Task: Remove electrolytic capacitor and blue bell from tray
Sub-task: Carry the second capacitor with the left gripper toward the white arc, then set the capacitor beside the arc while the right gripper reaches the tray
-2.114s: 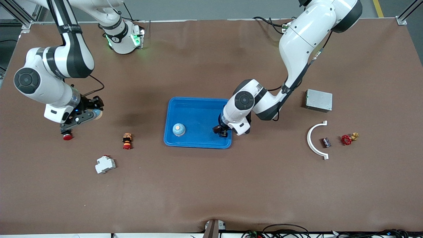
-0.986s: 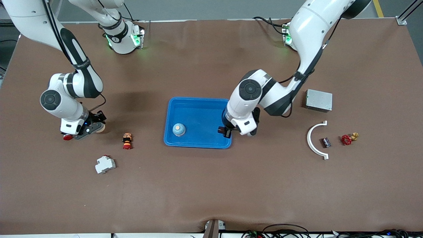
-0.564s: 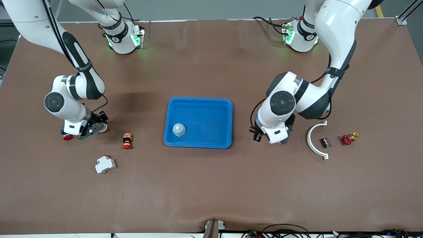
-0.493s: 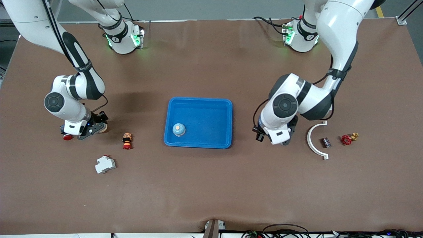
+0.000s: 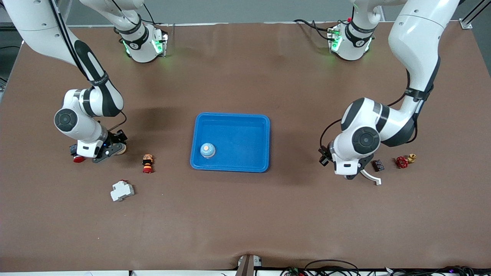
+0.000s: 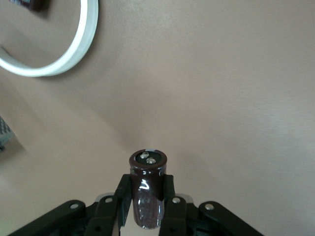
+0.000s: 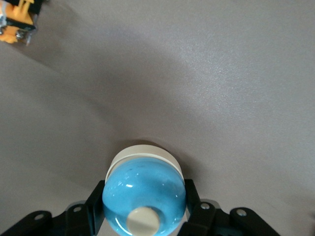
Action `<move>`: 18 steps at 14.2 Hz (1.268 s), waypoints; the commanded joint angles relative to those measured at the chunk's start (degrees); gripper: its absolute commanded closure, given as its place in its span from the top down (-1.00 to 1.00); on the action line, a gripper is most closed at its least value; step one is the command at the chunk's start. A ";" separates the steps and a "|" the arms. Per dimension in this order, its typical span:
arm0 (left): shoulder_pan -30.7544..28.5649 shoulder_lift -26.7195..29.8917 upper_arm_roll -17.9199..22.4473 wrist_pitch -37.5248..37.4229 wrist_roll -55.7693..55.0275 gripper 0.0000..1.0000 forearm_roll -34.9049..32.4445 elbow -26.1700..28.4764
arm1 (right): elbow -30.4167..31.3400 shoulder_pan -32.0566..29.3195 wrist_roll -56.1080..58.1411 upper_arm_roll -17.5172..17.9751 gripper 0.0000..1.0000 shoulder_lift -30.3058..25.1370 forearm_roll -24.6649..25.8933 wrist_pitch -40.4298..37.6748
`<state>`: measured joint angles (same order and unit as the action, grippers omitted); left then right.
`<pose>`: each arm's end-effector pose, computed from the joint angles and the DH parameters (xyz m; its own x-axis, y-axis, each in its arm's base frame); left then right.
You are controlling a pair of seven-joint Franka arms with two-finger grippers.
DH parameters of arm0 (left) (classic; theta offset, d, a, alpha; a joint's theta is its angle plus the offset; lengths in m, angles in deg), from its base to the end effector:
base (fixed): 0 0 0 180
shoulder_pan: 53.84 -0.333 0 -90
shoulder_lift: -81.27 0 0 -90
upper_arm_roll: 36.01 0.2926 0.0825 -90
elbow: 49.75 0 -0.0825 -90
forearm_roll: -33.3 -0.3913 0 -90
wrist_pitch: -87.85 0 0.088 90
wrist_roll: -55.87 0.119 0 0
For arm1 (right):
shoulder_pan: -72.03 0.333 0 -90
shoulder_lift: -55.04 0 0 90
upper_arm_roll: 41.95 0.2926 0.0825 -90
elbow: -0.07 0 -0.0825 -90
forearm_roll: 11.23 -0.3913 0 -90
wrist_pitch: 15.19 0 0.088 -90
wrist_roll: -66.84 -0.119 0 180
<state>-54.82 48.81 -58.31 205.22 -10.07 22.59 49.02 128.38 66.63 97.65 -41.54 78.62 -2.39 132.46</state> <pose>0.6024 -0.2075 0.2257 0.7446 0.6545 -0.1316 0.6377 -0.7556 -0.1495 0.5268 -0.0441 0.1367 0.8306 0.5473 -0.1029 0.5518 -0.8338 0.0197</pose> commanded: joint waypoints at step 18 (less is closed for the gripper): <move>-4.91 -0.95 -0.46 7.78 8.36 1.00 -7.23 1.42 | -14.22 18.13 -44.75 1.35 1.00 -11.81 -18.50 -29.97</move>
<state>-59.60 45.34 -58.40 213.44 -1.55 16.12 50.14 117.32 82.42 60.23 -39.71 65.94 -18.32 103.02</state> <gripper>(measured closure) 0.053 0.000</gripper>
